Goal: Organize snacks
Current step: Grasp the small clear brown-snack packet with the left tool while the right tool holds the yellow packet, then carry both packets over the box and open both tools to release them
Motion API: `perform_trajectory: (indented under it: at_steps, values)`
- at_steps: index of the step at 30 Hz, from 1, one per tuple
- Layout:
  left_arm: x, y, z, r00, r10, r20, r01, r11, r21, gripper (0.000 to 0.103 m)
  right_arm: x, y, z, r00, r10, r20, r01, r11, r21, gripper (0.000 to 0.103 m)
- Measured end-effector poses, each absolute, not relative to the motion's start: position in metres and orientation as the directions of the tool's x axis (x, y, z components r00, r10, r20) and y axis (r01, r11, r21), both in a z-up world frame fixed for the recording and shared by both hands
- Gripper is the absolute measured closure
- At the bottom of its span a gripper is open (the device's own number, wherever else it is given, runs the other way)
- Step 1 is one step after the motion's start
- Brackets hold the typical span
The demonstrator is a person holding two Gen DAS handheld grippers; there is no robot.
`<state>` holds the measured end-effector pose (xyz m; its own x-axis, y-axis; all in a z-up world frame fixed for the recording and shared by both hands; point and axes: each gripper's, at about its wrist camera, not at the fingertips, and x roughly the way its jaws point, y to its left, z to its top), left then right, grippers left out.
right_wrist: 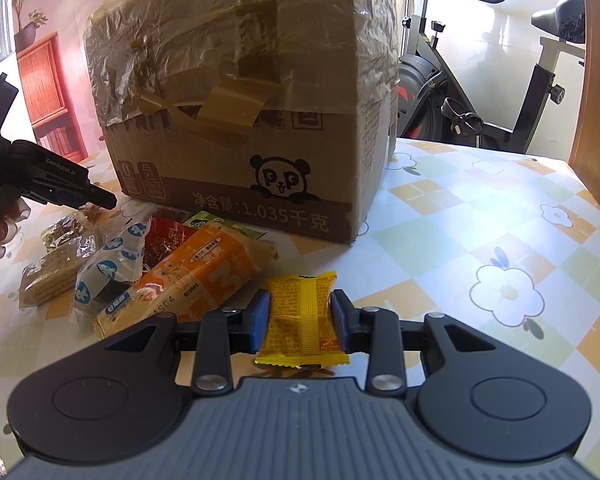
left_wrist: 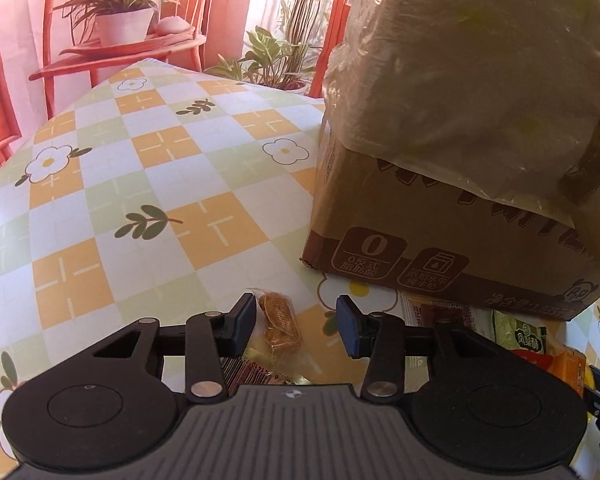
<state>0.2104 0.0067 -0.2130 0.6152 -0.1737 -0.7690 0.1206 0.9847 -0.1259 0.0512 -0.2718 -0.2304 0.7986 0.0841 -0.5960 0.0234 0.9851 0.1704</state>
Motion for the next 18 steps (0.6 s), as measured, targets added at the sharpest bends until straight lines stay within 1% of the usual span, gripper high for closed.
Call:
perform_trajectory:
  at_steps: [1,2,3,5,13,18]
  values:
    - [0.208,0.004,-0.214,0.629,-0.158,-0.762,0.134,0.987,-0.094,0.063,0.051,-0.272,-0.23,0.799,0.083,-0.596,0.025,0.985,0.17,0.068]
    - [0.205,0.001,-0.215,0.639,-0.145,-0.755,0.143,0.987,-0.068,0.067,0.051,-0.272,-0.231,0.799,0.081,-0.596,0.027,0.985,0.17,0.068]
    - [0.202,0.0,-0.216,0.648,-0.131,-0.75,0.149,0.988,-0.044,0.075,0.051,-0.272,-0.23,0.799,0.079,-0.596,0.029,0.985,0.17,0.068]
    - [0.198,0.002,-0.216,0.659,-0.117,-0.743,0.156,0.988,-0.017,0.085,0.051,-0.272,-0.231,0.798,0.076,-0.598,0.033,0.985,0.17,0.068]
    - [0.177,0.017,-0.21,0.667,-0.148,-0.73,0.182,0.983,-0.033,0.085,0.051,-0.273,-0.231,0.803,0.068,-0.592,0.044,0.984,0.172,0.068]
    - [0.168,0.022,-0.194,0.699,-0.174,-0.694,0.206,0.978,-0.037,0.085,0.047,-0.277,-0.23,0.817,0.044,-0.574,0.075,0.98,0.182,0.068]
